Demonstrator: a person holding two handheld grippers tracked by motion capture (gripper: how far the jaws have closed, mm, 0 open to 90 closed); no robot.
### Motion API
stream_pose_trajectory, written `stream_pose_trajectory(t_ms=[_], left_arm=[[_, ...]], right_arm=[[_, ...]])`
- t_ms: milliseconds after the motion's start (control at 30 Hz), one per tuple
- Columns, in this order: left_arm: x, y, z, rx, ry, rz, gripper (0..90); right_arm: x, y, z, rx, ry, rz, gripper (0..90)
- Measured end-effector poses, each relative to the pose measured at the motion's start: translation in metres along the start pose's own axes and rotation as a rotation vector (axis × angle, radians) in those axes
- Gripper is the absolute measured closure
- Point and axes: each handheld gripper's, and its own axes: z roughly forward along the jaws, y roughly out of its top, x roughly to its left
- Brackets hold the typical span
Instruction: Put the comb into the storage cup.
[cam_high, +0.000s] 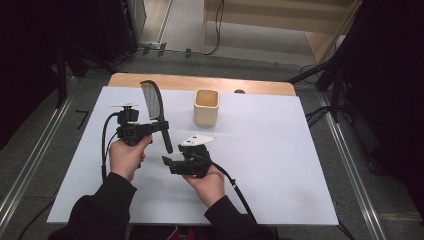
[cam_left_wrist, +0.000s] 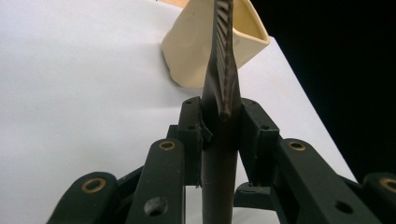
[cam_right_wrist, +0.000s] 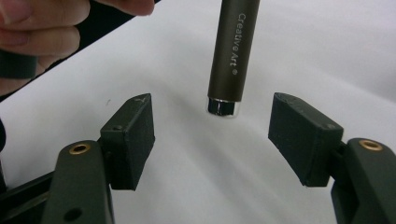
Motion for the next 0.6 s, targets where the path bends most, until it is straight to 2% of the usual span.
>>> stream_pose_trajectory(t_ms=[100, 167, 233, 333, 433, 600], left_arm=[[0.001, 0.000, -0.001, 0.002, 0.002, 0.002, 73.0], [0.002, 0.000, -0.001, 0.002, 0.007, 0.005, 72.9], [0.002, 0.000, -0.001, 0.003, 0.007, 0.007, 72.9], [0.002, 0.000, -0.002, 0.005, 0.009, 0.014, 72.9], [0.003, 0.000, -0.002, 0.005, 0.009, 0.018, 72.9], [0.002, -0.001, -0.001, 0.009, 0.012, 0.030, 72.9]], right_arm=[[-0.002, 0.000, -0.001, 0.013, 0.010, 0.003, 28.5], [-0.005, 0.000, -0.002, 0.025, 0.036, 0.004, 27.7], [-0.005, -0.001, -0.002, 0.045, 0.049, -0.035, 27.7], [-0.008, -0.001, -0.002, 0.077, 0.070, -0.049, 26.7], [-0.010, -0.001, -0.005, 0.083, 0.082, -0.085, 26.6], [-0.017, 0.000, -0.010, 0.099, 0.115, -0.081, 26.7]])
